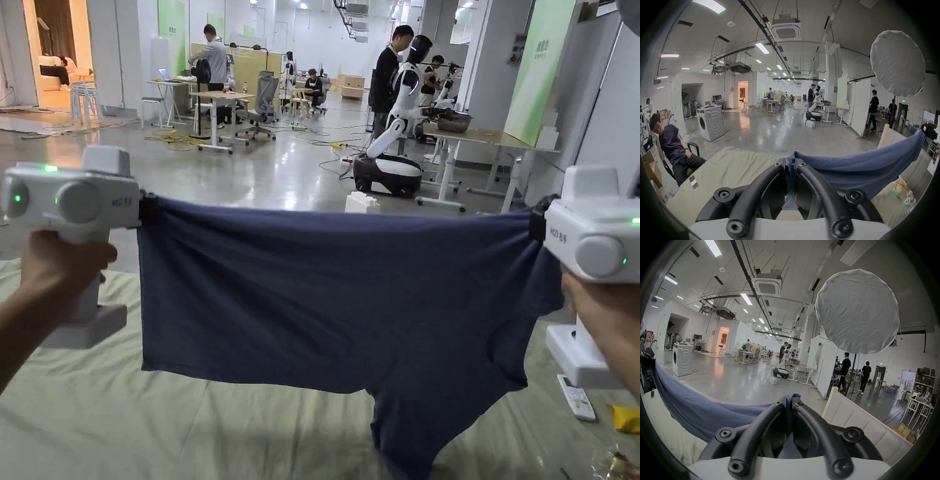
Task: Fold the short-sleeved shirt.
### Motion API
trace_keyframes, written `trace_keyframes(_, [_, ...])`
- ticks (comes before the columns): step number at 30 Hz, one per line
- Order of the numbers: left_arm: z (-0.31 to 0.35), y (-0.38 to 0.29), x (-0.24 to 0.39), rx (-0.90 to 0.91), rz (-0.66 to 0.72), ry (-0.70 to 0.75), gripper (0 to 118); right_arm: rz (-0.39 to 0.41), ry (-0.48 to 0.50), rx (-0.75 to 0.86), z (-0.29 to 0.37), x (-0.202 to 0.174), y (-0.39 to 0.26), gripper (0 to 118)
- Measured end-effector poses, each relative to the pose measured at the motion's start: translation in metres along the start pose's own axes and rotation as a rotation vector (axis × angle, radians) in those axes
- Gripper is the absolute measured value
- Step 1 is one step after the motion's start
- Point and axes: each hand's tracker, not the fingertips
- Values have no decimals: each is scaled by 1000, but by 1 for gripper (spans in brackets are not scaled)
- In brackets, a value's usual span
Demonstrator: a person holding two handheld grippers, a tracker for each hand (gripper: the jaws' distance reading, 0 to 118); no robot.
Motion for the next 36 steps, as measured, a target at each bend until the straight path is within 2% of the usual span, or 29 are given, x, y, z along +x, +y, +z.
trace_keyframes(5, [29,-68,-8,-60,39,-15,10,23,23,-45,44,-9,-43,6])
trace_keyframes(21, [195,-241,-22,-140,86,-53,10,78,60,-144,228,-18,-170,6])
trace_keyframes(24, [220,-269,-24,-167,103,-53,10,81,80,-205,259,-18,-199,6])
trace_keyframes(29, [244,-314,-30,-281,97,-53,10,143,119,-318,306,-25,-244,6])
trace_keyframes(31, [248,-335,-35,-330,111,-49,10,144,141,-367,319,-26,-263,6])
trace_keyframes(33, [251,-349,-34,-396,79,-52,10,121,147,-431,330,-26,-280,6])
trace_keyframes(36, [256,-369,-28,-479,36,-38,10,132,154,-497,339,-30,-303,6])
